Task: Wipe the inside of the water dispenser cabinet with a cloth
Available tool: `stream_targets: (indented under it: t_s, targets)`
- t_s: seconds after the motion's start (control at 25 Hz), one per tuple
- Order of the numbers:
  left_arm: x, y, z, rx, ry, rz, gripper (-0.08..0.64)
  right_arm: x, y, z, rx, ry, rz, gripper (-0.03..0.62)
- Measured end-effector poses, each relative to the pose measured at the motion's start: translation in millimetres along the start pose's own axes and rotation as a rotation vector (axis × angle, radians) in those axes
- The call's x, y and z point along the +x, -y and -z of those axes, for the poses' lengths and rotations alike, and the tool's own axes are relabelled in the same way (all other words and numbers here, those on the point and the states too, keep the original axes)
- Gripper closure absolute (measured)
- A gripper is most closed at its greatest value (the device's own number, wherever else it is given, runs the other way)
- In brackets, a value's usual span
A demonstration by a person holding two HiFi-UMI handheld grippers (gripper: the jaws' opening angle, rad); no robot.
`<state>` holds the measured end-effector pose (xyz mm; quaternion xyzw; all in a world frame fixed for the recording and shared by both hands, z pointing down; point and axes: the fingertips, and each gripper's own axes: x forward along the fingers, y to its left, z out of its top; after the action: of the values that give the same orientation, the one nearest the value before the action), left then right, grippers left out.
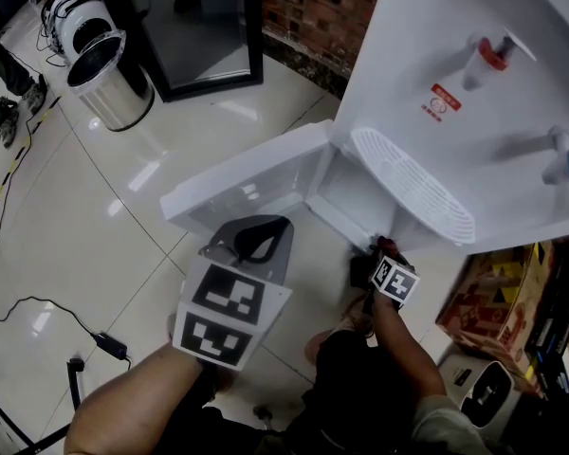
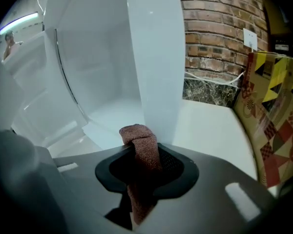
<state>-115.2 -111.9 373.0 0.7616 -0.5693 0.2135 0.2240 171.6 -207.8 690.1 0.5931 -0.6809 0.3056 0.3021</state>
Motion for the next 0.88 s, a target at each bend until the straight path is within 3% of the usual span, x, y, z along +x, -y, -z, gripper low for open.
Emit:
stream_targets:
  t_s: [0.16,0.28,0.48,0.64,0.76,0.88]
  targets:
    - [-1,-7,6,-0.008,-0.013,-0.016,0.56,3,-8,2,0.011,-0.032,-0.023,0.482]
    - [-3,-10,4,-0.012,-0.005,-0.016,0.56,-6,-31,-5,0.027,-0.012,-0.098,0.482]
    - [-10,-11,1,-0.016,0.011,-0.005,0.56,-29,-100,-71,0.005,0.163,-0.301,0.482]
    - [-14,-17,0,-0.024,0.02,-0.006,0.56,-43,-149,-122,0.022,0.282,-0.409,0.482]
    - [-17,-20,-2,-0.03,0.027,0.001,0.56,-36,-176,-136,0.012,0.305,-0.439,0.48]
    - [-19,-22,0,-0.033,0.026,0.018,0.56,-10,-188,-130,0.009,0.269,-0.409,0.48]
